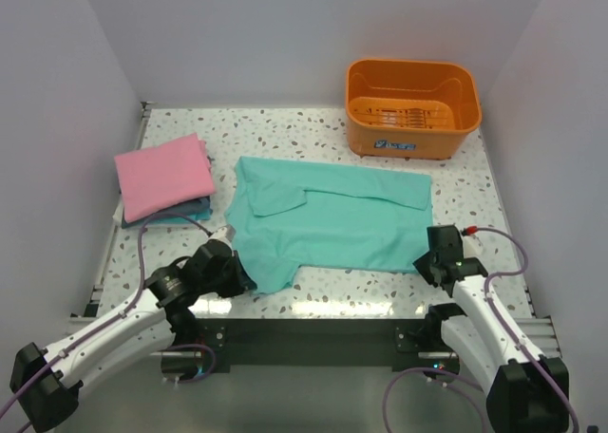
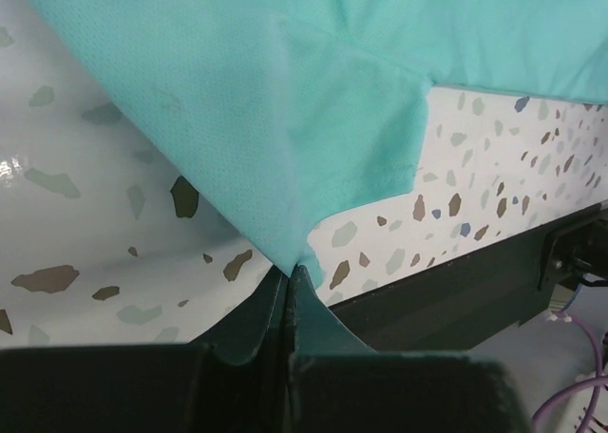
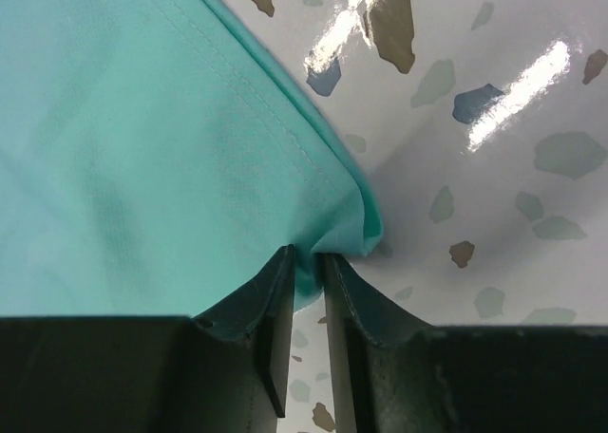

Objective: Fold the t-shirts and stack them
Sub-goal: Fold the tshirt

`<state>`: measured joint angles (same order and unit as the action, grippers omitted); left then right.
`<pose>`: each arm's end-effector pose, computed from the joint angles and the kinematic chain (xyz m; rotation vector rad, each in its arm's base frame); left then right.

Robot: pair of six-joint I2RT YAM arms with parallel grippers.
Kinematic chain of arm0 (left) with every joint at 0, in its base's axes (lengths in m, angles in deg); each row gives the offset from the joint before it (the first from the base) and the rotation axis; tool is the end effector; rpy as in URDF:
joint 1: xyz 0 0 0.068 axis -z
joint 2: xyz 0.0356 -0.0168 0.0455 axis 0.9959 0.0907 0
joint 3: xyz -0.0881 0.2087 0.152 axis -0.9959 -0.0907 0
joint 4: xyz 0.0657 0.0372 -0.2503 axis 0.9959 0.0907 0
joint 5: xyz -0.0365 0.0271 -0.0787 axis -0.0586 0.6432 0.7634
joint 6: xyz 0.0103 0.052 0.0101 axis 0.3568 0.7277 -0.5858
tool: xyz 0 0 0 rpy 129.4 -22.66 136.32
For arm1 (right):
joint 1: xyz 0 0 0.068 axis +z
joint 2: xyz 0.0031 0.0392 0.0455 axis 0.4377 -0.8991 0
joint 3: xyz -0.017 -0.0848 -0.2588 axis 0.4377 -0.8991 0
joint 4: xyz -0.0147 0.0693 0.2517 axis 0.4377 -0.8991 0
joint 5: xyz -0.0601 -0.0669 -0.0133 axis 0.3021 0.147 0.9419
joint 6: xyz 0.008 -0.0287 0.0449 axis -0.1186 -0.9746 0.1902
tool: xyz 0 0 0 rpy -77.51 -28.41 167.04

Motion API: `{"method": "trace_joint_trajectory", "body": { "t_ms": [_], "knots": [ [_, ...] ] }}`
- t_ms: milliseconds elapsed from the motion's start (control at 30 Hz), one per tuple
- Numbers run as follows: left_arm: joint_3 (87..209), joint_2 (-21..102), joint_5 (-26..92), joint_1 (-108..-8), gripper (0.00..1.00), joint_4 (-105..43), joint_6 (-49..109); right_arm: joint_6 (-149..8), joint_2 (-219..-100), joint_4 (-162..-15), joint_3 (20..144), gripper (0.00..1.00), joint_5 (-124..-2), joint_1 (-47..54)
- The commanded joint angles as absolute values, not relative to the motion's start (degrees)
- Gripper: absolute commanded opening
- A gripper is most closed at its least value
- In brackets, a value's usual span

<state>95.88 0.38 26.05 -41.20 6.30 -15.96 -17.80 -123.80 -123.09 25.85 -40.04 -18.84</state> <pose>0.0914 -0.0880 0.1753 -0.3187 2.6033 -0.7445 0.1342 0.0072 0.1549 1.2177 2.2638 0.0780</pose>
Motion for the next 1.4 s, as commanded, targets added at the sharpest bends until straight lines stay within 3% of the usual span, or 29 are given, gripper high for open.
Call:
{"method": "trace_joint_trajectory", "body": {
  "t_ms": [0, 33, 67, 100, 267, 567, 833, 1367],
  "knots": [
    [99.25, 0.36, 27.21, -40.94, 0.0, 2.45, -16.01, -17.54, -121.11, -124.92, 26.16, 0.22, -38.56, -19.01],
    [99.95, 0.54, 27.03, -41.02, 0.0, 2.45, -16.1, -18.15, -120.32, -125.54, 26.51, 0.18, -38.21, -18.92],
    [100.39, 0.71, 26.86, -41.03, 0.0, 2.63, -16.02, -18.59, -119.09, -125.98, 26.86, 0.05, -37.95, -18.92],
    [100.83, 0.8, 26.51, -40.94, 0.0, 2.45, -16.1, -18.94, -118.38, -126.6, 27.39, 0.0, -37.6, -18.92],
    [103.73, 3.25, 25.54, -41.03, 0.0, -0.53, -14.61, -21.93, -117.49, -125.11, 28.44, 0.0, -38.2, -18.92],
    [111.11, 12.13, 16.92, -42.34, 0.0, -7.38, -12.16, -26.85, -127.42, -119.05, 34.77, 0.0, -39.7, -18.92],
    [116.12, 22.06, 21.93, -52.7, 0.0, -15.73, -6.53, -28.53, -134.72, -117.11, 41.98, 0.0, -36.8, -18.92],
    [129.66, 40.52, 20.52, -59.39, 0.0, -25.65, 4.28, -32.04, -150.54, -114.21, 54.02, 0.0, -32.05, -19.01]
  ]
}}
